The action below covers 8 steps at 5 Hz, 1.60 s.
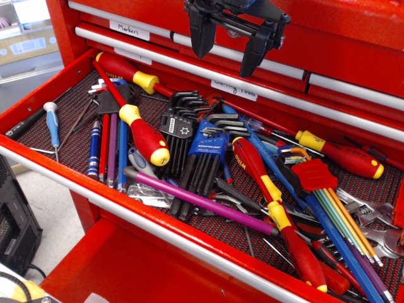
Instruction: Pick up violet Allen key
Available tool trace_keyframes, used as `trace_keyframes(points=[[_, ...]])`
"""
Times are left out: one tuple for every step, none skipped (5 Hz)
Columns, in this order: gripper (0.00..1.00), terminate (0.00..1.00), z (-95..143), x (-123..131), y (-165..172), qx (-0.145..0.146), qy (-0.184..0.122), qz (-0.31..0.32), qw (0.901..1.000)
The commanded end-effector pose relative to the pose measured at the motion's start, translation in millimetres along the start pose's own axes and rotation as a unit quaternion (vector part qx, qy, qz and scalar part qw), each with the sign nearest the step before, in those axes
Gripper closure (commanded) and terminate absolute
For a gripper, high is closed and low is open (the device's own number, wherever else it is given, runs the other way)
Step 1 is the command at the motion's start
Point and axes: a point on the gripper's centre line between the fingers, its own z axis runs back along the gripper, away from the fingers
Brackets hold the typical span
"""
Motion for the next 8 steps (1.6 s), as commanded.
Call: trace_keyframes(points=[[0.00, 0.00, 0, 0, 0, 0.000, 0.000, 0.000, 1.0000], [0.00, 0.00, 2, -22, -17, -0.021, -0.022, -0.122, 0.9921], [0.00, 0.00, -6, -34, -32, -0.033, -0.011, -0.246, 0.9687], [0.00, 0.00, -22, -45, -44, -0.037, -0.015, -0.365, 0.9302], [0.00, 0.00, -41, -56, -56, -0.070, -0.026, -0.476, 0.8765], [0.00, 0.00, -62, -75, -67, -0.063, -0.051, -0.580, 0.8105], [0.00, 0.00, -81, -78, -65, -0.085, -0.081, -0.631, 0.7669], [0.00, 0.00, -96, -79, -66, -0.097, -0.095, -0.634, 0.7616]])
